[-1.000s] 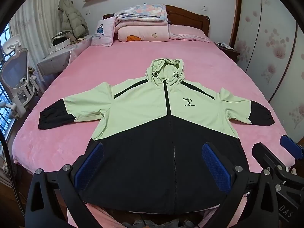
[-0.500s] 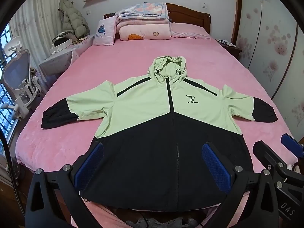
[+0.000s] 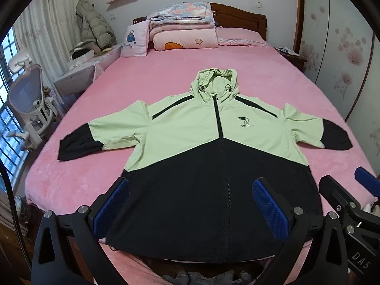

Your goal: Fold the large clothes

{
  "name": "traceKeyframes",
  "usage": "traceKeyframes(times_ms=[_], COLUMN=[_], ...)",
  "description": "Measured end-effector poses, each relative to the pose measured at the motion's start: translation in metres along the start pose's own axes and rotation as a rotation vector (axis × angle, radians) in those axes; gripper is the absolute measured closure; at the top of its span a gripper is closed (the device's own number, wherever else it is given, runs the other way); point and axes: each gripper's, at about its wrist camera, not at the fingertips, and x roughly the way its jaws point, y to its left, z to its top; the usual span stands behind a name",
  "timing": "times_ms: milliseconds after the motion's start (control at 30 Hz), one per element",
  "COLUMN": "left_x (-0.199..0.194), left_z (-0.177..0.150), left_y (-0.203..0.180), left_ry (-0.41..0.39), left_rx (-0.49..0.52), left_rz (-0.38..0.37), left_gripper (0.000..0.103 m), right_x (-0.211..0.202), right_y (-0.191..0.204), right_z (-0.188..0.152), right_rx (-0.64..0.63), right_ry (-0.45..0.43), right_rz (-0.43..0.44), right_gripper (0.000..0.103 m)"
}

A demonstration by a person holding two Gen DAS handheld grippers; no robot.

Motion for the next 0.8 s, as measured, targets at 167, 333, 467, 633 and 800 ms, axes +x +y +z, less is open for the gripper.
traceKeyframes(times_ms=[167,333,467,633,800], left_x=[0.0,0.0027,0.0031,0.0049,0.0061], left_z=[-0.0009,-0.0008,-0.0018,-0.0027,-0.0021], left_y=[0.0061,0.0048,0.0062,0.0072,0.0081], left_ry=[0.006,0.016,0.013,0.025,0.04], left_rx=[-0.008,-0.005,-0.008,-0.005,-0.006], left_rz=[-0.028,-0.028,-0.04,-0.045,-0.058], left_gripper=[0.0,0.0,0.0,0.0,0.0], right_x=[0.0011,0.0028,0.0035,0.0028,0.0022], right_y=[0.0007,0.0001,-0.0002,0.0008,0.0029], right_z=[-0.0016,-0.0066,-0.0071,-0.0028,-0.0028], right_rx=[0.002,0.004,0.005,0.007,0.006], right_ry=[-0.001,0.005,0.006,0.019,0.023], right_rz=[0.004,0.008,0.011,0.013,0.016], right_gripper=[0.014,0.014,0.014,0.014,0.014])
